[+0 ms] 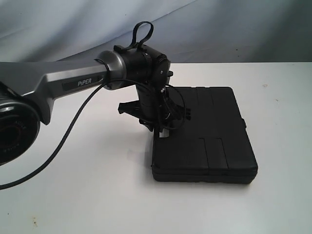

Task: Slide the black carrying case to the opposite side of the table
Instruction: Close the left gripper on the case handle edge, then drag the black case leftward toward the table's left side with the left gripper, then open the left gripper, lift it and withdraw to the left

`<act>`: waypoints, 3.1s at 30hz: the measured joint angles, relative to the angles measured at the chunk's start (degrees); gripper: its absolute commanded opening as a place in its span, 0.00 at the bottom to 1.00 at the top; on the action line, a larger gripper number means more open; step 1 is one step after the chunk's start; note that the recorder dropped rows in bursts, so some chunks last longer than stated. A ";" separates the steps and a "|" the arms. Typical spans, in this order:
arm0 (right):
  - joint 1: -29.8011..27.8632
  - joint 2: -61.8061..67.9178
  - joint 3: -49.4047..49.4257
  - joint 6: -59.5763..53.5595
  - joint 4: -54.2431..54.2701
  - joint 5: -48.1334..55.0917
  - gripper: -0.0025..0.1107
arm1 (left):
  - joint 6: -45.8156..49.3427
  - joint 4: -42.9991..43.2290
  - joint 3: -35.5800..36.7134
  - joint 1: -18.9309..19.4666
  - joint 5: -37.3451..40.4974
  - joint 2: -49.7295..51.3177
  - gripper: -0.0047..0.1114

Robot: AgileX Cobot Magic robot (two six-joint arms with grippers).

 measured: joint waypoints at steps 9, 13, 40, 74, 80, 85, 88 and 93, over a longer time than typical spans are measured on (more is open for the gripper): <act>0.00 0.00 0.00 0.00 0.00 0.00 0.02 | -0.11 -0.31 0.00 0.39 0.00 0.00 0.04; 0.00 0.00 0.00 0.00 0.00 0.00 0.02 | 0.17 -2.50 0.00 1.56 0.15 0.00 0.04; 0.00 0.00 0.00 0.00 0.00 0.00 0.02 | 4.84 -4.64 21.81 10.74 -9.99 -11.49 0.04; 0.00 0.00 0.00 0.00 0.00 0.00 0.02 | 16.57 -4.89 33.83 26.39 -14.48 -18.23 0.04; 0.00 0.00 0.00 0.00 0.00 0.00 0.02 | 18.85 -4.79 33.83 29.09 -13.59 -18.32 0.04; 0.00 0.00 0.00 0.00 0.00 0.00 0.02 | 20.47 -4.79 33.83 30.58 -13.24 -18.45 0.04; 0.00 0.00 0.00 0.00 0.00 0.00 0.02 | 22.07 -4.89 33.83 32.10 -13.01 -18.47 0.04; 0.00 0.00 0.00 0.00 0.00 0.00 0.02 | 25.01 -4.79 33.83 34.21 -12.79 -18.57 0.04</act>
